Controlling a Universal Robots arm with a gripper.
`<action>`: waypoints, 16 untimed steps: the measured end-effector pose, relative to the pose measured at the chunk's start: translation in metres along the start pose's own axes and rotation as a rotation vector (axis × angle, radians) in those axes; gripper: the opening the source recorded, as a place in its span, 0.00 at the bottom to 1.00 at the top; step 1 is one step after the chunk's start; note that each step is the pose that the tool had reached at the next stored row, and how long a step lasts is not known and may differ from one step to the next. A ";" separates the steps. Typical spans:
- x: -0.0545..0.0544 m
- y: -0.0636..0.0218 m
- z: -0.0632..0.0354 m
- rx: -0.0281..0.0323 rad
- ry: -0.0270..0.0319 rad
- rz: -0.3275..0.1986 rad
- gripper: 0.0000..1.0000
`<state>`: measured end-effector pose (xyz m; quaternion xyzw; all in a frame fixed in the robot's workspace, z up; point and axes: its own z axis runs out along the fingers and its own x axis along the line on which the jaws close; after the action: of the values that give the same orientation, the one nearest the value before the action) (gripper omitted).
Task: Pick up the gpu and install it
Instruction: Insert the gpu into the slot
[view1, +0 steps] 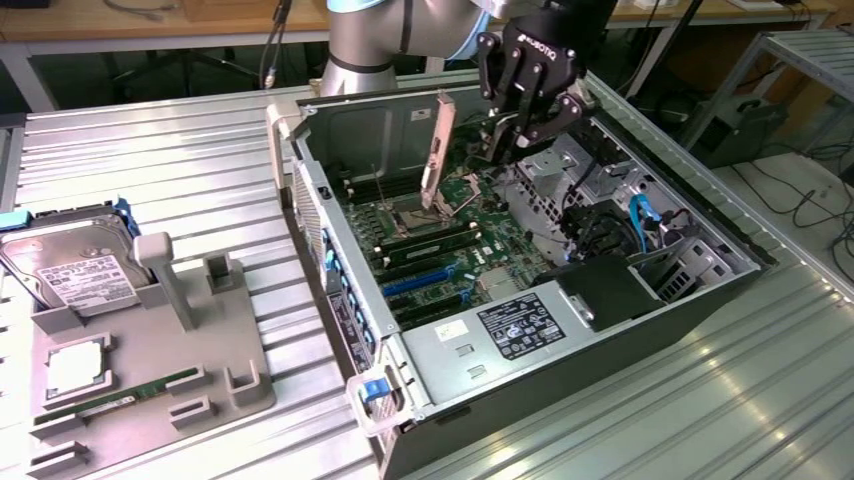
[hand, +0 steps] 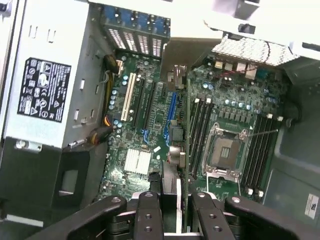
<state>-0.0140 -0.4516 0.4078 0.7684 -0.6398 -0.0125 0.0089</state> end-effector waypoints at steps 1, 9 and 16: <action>0.000 -0.0001 0.0020 0.0005 -0.0017 0.056 0.28; -0.002 0.0089 0.0171 0.0015 -0.0117 0.107 0.28; -0.001 0.0089 0.0197 0.0015 -0.0119 0.107 0.28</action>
<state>-0.0235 -0.4521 0.3884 0.7329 -0.6802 -0.0161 0.0052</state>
